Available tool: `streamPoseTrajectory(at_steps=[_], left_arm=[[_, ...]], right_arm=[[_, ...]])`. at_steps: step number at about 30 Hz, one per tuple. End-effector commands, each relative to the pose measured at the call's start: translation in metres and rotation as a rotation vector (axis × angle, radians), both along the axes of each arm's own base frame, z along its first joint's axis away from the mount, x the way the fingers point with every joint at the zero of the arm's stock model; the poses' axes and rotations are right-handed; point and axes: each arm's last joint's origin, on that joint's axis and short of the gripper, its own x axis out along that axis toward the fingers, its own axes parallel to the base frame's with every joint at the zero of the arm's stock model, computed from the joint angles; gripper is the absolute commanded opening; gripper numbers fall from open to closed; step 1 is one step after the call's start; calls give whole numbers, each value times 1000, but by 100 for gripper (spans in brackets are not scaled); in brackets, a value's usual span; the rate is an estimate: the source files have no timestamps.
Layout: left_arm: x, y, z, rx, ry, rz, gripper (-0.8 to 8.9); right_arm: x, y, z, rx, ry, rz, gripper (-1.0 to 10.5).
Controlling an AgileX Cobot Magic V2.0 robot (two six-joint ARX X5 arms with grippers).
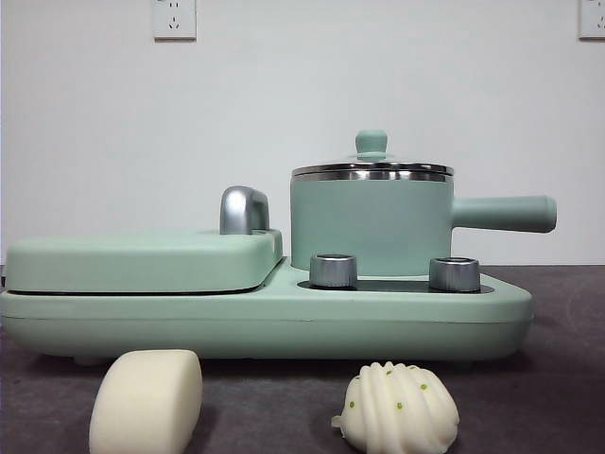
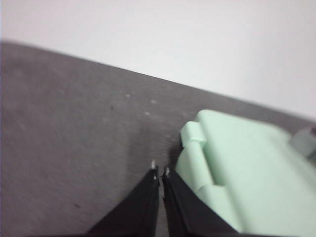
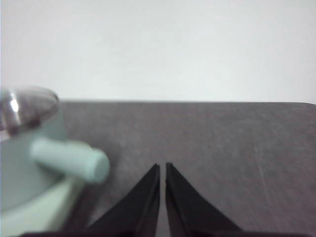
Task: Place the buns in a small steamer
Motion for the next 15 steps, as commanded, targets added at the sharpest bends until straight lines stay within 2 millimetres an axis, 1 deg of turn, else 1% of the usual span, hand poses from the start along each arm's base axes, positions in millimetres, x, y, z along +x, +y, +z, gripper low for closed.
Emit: streamPoseTrajectory(at_steps=[1,3,6,11,15], left_arm=[[1,0,-5,-228,26,6,17],[1,0,-4,-268,20,7,17],[1,0,0,-269,-18,2,17],[1,0,10,-296,-107,-16,16],[-1,-1,20,-323,-151,-45,16]], right_arm=[[0,0,5,107,-45,16,19],[-1,0,6,133,-61,18,19],[-1,0,7,181,-63,16,18],[-1,0,9,344,-65,29,14],[-2,0,15,454,-93,80,13]])
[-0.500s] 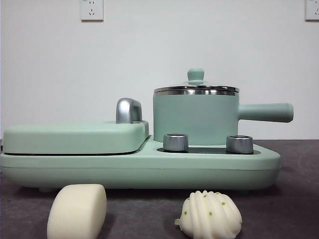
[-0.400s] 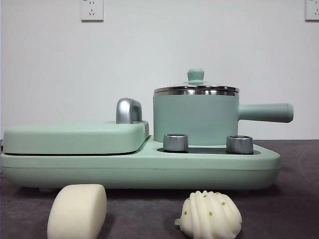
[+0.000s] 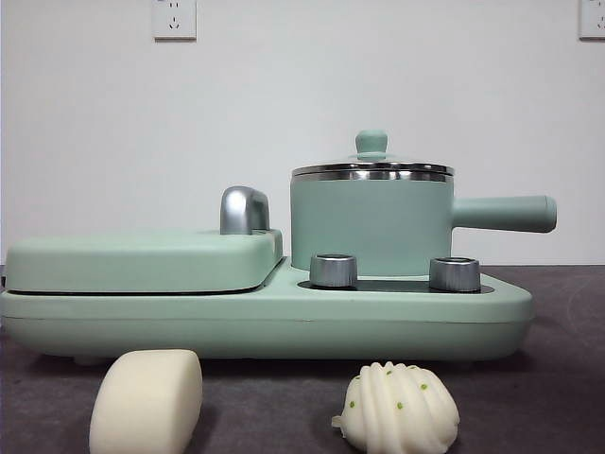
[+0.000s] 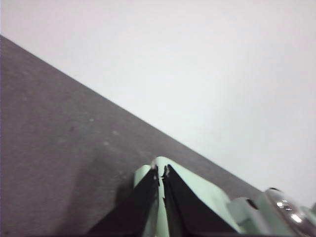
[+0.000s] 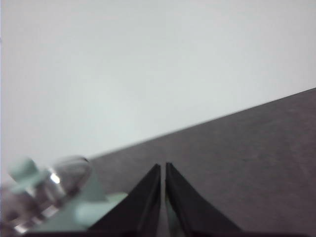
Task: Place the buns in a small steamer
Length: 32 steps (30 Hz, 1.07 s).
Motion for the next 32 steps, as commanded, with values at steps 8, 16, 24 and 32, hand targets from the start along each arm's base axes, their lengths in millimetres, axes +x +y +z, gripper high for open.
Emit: streamPoseTrajectory(at_steps=[8,16,24,32], left_arm=[[-10,-1,37,-28,-106,-26,16],[-21,-2,86,66,-139,-50,16],[-20,-2,142,259,-181,-21,16],[9,-3,175,319,-140,-48,16]], right_arm=[[-12,1,38,136,-61,84,12],[-24,1,84,44,-113,99,12],[-27,1,129,-9,-165,87,12],[-10,4,168,-97,-154,124,12]])
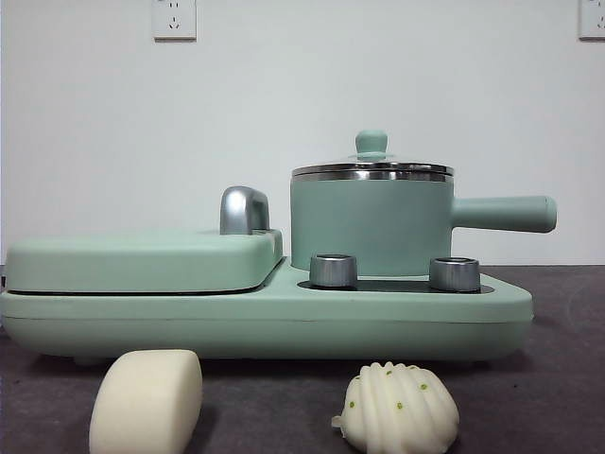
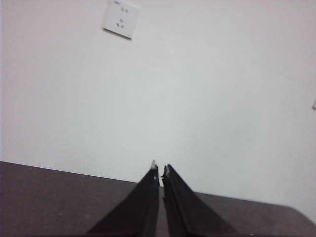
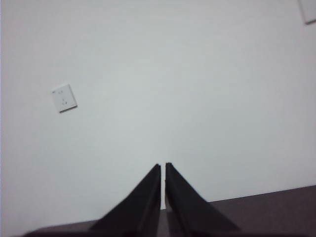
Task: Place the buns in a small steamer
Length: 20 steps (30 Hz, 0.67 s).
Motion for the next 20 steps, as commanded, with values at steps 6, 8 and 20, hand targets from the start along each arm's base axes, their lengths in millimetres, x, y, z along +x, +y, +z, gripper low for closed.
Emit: streamPoseTrajectory(at_steps=[6,8,20], left_arm=[[36,-1,23,67,53,-16,16],[44,-2,27,83,67,-32,16],[90,-20,40,266,131,-117,16]], right_arm=[[28,4,31,-114,18,60,12],[35,5,34,-144,27,65,12],[91,13,25,-287,137,134,12]])
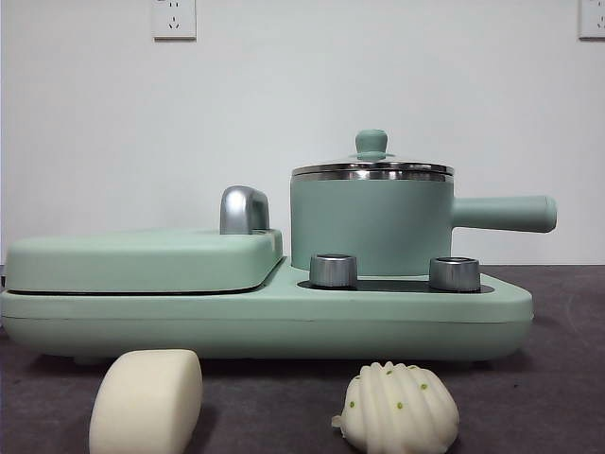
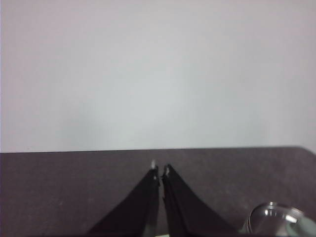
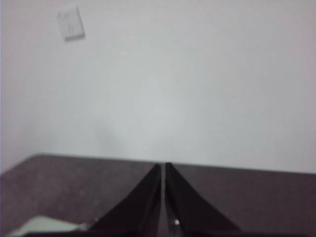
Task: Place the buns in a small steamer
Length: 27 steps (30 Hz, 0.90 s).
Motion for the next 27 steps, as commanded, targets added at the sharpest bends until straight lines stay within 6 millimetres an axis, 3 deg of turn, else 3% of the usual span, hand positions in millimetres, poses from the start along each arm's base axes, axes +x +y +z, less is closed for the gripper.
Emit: streamPoseTrajectory(at_steps=[1,8,16,19,22,25,27], left_arm=[[9,-7,3,85,-23,-38,16],[26,-24,-16,192,69,-123,17],[35,-38,-38,314,183,-208,30],[34,-41,-39,330,192,-225,39],[34,-42,-39,330,190,-232,158],[33,-44,-40,331,192,-242,271],[33,-46,-40,331,190,-251,278]], right_arm=[[10,4,1,-75,-16,17,12],[28,19,-17,-216,41,87,13],[30,42,-38,-405,128,219,14],[28,47,-43,-465,143,256,99],[26,48,-46,-478,174,275,217],[25,49,-47,-480,183,279,225],[25,49,-47,-480,183,280,225]])
